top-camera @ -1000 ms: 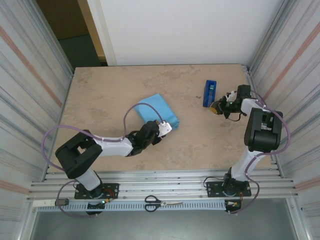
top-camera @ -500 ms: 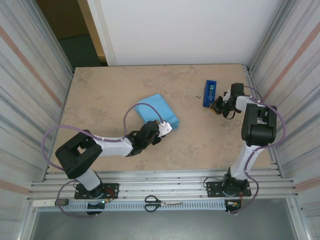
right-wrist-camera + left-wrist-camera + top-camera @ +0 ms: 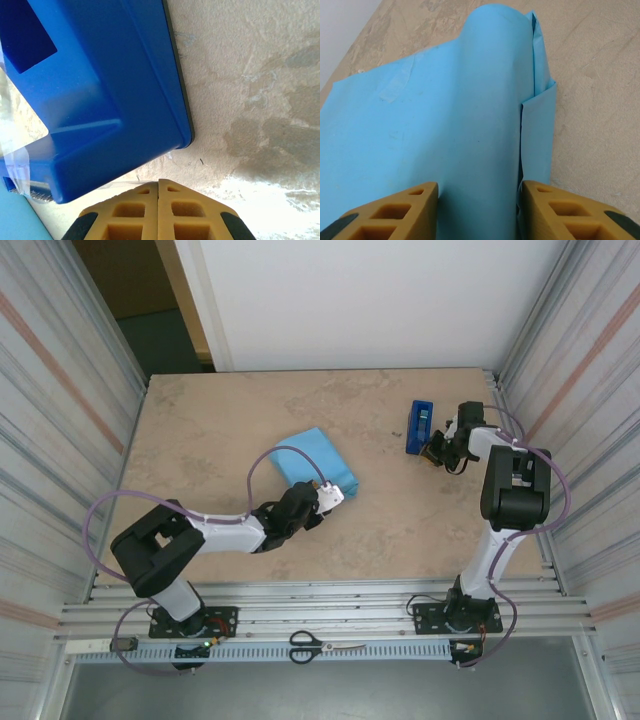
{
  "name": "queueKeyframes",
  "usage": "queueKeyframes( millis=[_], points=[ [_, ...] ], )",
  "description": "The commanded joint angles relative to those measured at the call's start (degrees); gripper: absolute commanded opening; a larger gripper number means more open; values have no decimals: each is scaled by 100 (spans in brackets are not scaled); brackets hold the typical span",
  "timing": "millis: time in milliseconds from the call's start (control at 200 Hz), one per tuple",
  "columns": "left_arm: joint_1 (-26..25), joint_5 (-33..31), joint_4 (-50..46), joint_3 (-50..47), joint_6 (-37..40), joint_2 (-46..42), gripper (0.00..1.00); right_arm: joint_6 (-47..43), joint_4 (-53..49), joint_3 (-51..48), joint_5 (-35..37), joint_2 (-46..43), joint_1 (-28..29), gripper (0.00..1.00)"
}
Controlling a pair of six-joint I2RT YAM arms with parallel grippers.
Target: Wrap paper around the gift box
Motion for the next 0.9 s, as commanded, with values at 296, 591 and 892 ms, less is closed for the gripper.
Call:
queueKeyframes(
  millis=[296,591,892],
  points=[
    [-79,379,-747,-258,-276,360,44,-160,-740,23,343,170,-62,0],
    [-81,403,-746,-266,-285,381,43,-235,-853,128,520,301,-61,0],
    [-87,387,-737,-275,-297,385,43,-279,-689,-110,5,-182,-47,0]
  ],
)
